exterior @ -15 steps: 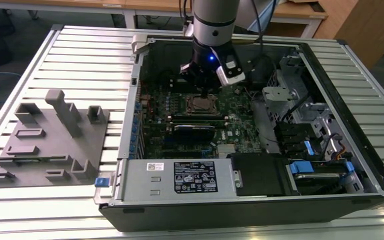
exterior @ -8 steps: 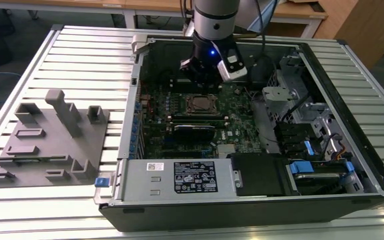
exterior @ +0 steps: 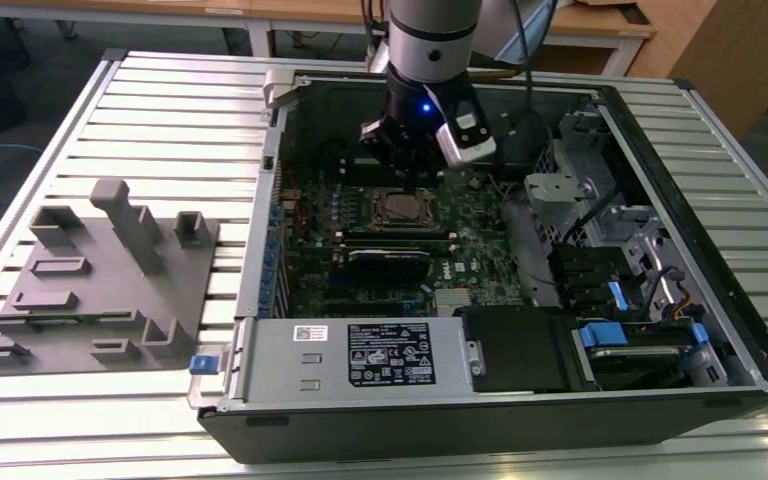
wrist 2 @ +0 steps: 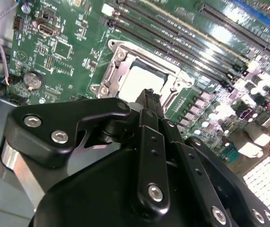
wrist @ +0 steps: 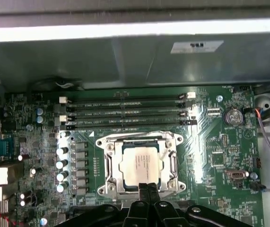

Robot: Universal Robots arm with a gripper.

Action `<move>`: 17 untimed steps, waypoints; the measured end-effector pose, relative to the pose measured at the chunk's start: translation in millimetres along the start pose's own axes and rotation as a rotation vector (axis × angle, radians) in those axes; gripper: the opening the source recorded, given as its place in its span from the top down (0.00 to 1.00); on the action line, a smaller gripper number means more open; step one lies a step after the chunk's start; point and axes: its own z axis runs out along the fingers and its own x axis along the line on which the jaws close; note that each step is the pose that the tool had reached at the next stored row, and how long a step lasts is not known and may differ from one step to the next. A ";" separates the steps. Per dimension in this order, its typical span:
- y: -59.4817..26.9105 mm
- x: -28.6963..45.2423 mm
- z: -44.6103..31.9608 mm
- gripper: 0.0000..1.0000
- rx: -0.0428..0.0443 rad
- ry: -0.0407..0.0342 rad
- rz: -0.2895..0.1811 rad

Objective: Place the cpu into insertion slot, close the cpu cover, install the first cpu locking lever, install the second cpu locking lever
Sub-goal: 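Install the second cpu locking lever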

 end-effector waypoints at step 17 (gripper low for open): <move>-5.4 -0.3 -0.4 0.89 0.0009 -0.0001 0.000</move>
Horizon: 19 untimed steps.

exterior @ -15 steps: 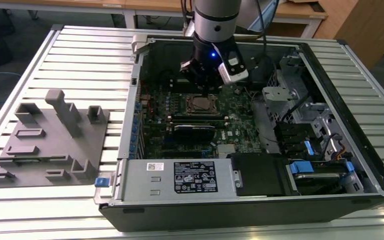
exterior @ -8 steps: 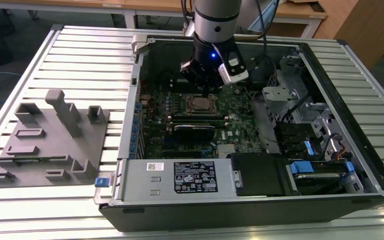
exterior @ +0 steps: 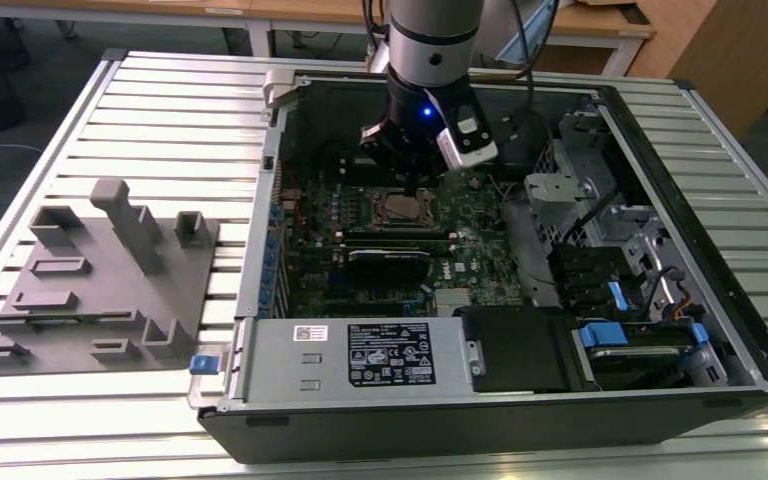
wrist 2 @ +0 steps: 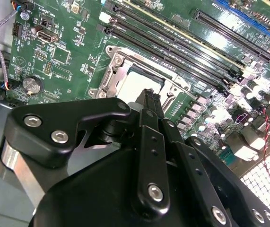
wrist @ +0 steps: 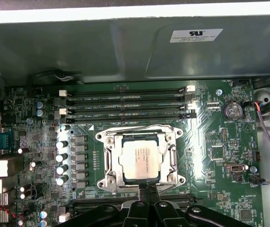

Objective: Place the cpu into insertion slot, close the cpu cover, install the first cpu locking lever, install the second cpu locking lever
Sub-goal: 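Install the second cpu locking lever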

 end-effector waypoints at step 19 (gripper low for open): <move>-5.5 -0.3 -0.4 0.89 0.0000 0.0000 0.000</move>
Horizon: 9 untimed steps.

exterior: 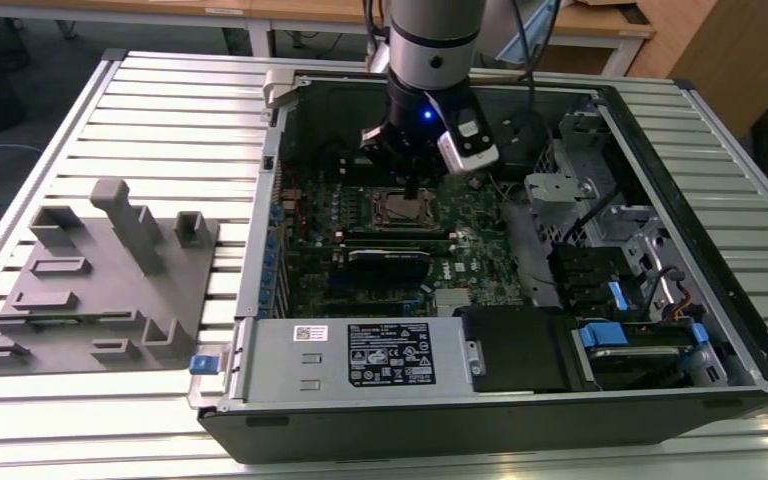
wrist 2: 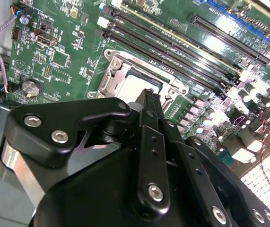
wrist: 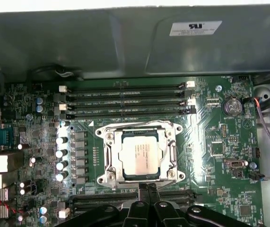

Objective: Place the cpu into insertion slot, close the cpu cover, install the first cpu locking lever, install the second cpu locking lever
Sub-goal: 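Install the second cpu locking lever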

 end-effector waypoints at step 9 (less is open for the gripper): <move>-5.9 2.7 0.5 0.89 0.0003 -0.0003 0.000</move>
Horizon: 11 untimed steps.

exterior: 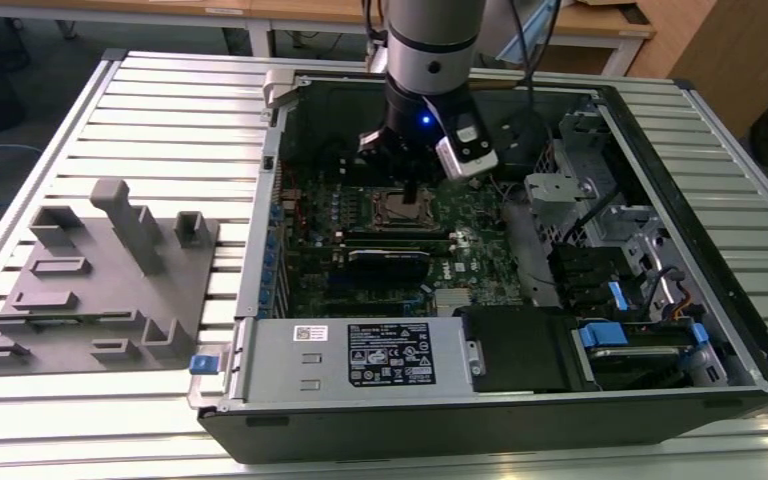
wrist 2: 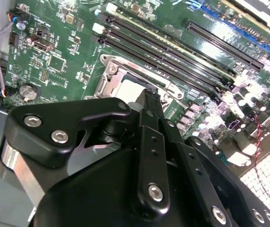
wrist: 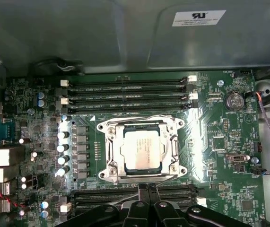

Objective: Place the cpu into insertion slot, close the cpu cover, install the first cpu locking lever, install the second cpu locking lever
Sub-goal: 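Install the second cpu locking lever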

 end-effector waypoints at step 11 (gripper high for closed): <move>-4.7 10.3 8.6 0.89 0.0044 -0.0007 0.000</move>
